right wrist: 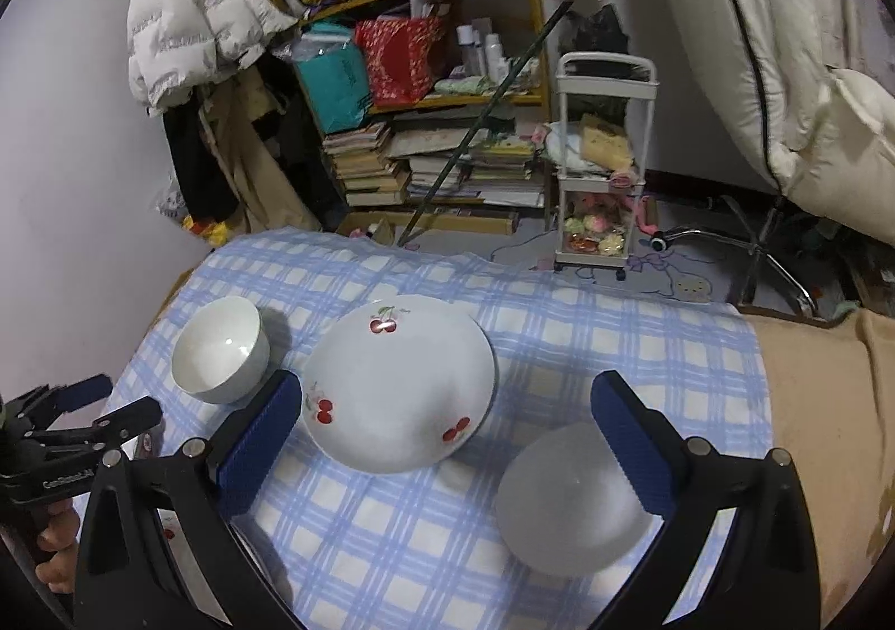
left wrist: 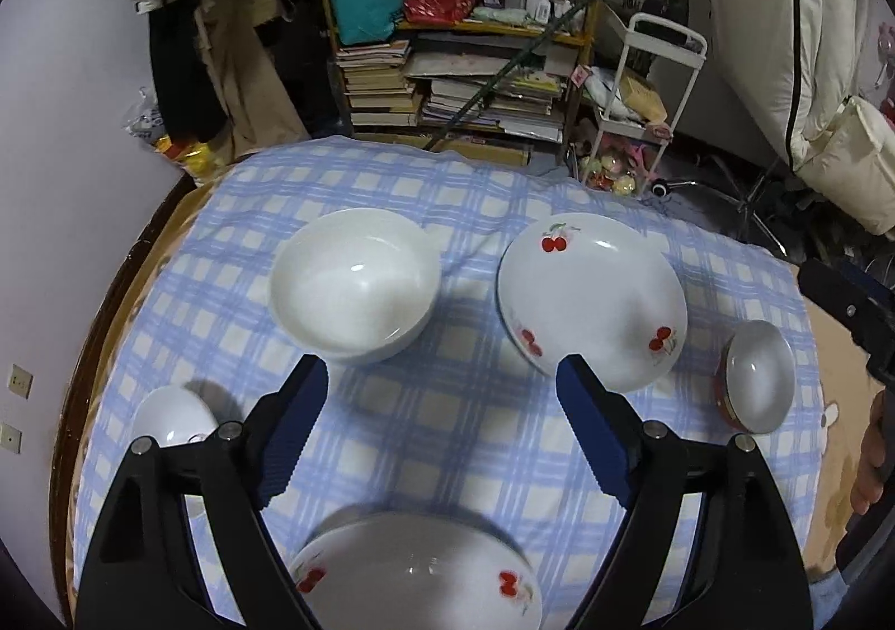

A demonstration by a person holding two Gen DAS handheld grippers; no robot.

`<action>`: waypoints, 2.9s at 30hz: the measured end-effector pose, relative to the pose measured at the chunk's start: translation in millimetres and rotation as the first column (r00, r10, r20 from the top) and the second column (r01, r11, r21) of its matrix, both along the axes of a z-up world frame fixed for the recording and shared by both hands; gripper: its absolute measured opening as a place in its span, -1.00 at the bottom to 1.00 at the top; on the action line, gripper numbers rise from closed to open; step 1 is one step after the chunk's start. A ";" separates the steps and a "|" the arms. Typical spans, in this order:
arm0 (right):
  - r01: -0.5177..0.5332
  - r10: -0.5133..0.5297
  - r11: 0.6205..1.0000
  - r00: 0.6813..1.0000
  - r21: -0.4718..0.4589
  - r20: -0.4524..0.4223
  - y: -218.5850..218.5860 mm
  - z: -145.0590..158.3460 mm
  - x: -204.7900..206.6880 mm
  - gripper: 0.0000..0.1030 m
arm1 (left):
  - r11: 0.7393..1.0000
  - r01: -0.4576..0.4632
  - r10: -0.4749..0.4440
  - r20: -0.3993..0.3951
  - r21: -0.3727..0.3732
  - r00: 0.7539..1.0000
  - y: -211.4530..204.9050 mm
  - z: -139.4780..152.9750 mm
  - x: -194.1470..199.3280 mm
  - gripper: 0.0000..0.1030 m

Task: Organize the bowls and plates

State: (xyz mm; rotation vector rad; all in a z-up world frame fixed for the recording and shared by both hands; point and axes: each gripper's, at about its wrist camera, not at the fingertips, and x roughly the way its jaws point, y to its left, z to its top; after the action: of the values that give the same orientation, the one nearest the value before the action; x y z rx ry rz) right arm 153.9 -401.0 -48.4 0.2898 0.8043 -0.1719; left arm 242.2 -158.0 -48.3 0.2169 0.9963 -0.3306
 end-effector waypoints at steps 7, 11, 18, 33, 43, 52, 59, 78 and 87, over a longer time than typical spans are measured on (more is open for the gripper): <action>-0.047 0.045 0.998 0.996 -0.034 -0.072 -8.5 -30.7 35.0 1.00 | 0.999 -0.027 0.028 -0.031 0.019 0.999 -33.0 -36.7 22.8 0.61; -0.043 0.042 0.999 0.994 -0.007 -0.101 -18.4 -46.9 47.8 1.00 | 1.000 0.002 0.000 -0.087 0.021 0.996 -47.9 -59.6 35.6 0.61; -0.073 0.077 0.997 0.981 0.033 -0.176 -30.2 -75.3 80.7 0.85 | 1.000 0.024 -0.023 -0.195 0.004 0.981 -66.5 -89.8 63.7 0.58; -0.093 0.115 0.992 0.934 0.081 -0.338 -40.8 -131.2 117.0 0.36 | 0.996 0.041 -0.015 -0.284 0.084 0.959 -90.2 -134.7 92.9 0.08; -0.053 0.112 0.984 0.927 0.170 -0.357 -51.0 -152.0 114.4 -0.48 | 0.992 0.086 -0.058 -0.275 0.090 0.960 -92.3 -144.1 100.8 -0.52; -0.065 0.149 0.966 0.931 0.250 -0.334 -51.2 -157.6 116.7 -0.70 | 0.993 0.116 -0.102 -0.289 0.031 0.952 -86.1 -138.5 99.2 -0.54; -0.078 0.154 0.970 0.929 0.229 -0.336 -41.5 -142.2 104.5 -0.70 | 0.996 0.089 -0.090 -0.294 -0.017 0.952 -65.6 -122.8 81.7 -0.55; -0.135 0.191 0.966 0.948 0.220 -0.254 33.7 -69.5 43.7 -0.70 | 0.997 0.049 -0.060 -0.237 -0.051 0.970 23.2 -40.9 19.8 -0.55; -0.175 0.219 0.962 0.953 0.211 -0.208 83.8 -42.6 12.9 -0.70 | 0.999 0.023 -0.029 -0.210 -0.032 0.977 76.6 -18.9 -23.3 -0.55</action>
State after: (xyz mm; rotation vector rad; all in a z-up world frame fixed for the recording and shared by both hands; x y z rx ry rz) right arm 166.8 -317.2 -91.0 0.3724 1.0776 0.0630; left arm 218.9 -81.4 -67.3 0.1712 1.1981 -0.3980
